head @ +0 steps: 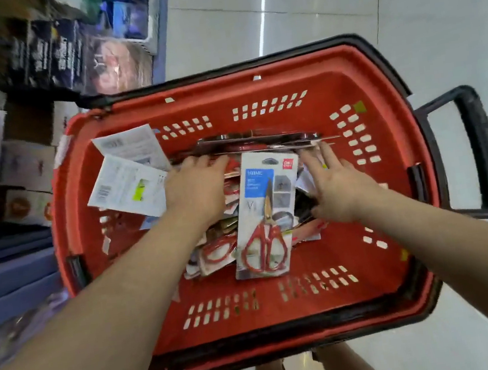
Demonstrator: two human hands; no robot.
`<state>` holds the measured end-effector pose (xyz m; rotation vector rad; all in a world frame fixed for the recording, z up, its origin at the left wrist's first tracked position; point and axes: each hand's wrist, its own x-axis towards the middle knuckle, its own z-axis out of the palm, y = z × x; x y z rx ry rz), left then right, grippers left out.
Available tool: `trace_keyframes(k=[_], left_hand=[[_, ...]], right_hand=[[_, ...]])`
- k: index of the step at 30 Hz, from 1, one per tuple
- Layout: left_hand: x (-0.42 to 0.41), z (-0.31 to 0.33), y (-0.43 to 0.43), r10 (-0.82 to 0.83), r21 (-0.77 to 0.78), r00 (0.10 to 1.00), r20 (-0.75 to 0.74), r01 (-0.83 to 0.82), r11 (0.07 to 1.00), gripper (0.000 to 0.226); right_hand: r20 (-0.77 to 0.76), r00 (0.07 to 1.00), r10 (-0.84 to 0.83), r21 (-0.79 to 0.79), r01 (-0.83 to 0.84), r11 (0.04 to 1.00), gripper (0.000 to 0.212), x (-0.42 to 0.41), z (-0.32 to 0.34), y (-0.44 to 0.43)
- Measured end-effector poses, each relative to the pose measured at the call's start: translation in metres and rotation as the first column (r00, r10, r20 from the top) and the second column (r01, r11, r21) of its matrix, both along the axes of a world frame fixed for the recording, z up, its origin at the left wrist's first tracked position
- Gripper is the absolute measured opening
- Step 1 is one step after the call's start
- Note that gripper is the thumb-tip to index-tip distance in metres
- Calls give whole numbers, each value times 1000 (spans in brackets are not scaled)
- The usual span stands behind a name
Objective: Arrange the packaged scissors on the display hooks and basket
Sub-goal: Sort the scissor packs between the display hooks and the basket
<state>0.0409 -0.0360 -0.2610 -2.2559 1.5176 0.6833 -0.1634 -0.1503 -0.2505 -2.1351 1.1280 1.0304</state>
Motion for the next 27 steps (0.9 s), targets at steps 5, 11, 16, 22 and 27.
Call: trace_keyframes(k=[5,11,16,22,27], left_hand=[[6,-5,-10,-59,-32,994,93,62,998,52],[14,68,16,-31,-254,999,14,34,967,30],[-14,140,65,218,-370,958,-186,-273,888,35],[-39,109,57,607,19,481,-633,-774,633,49],[-102,159,54,268,-307,846,-461,-435,846,54]], right_hand=[[-21,996,87,-150,-89,985,90,2,-15,5],[262,885,-384,-3,399,917,73,-22,46,-17],[584,429,-689,310,667,678,91,-38,108,-1],[692,294,-659,364,645,671,65,-19,125,29],[380,116,-918,702,610,368,30,15,118,59]])
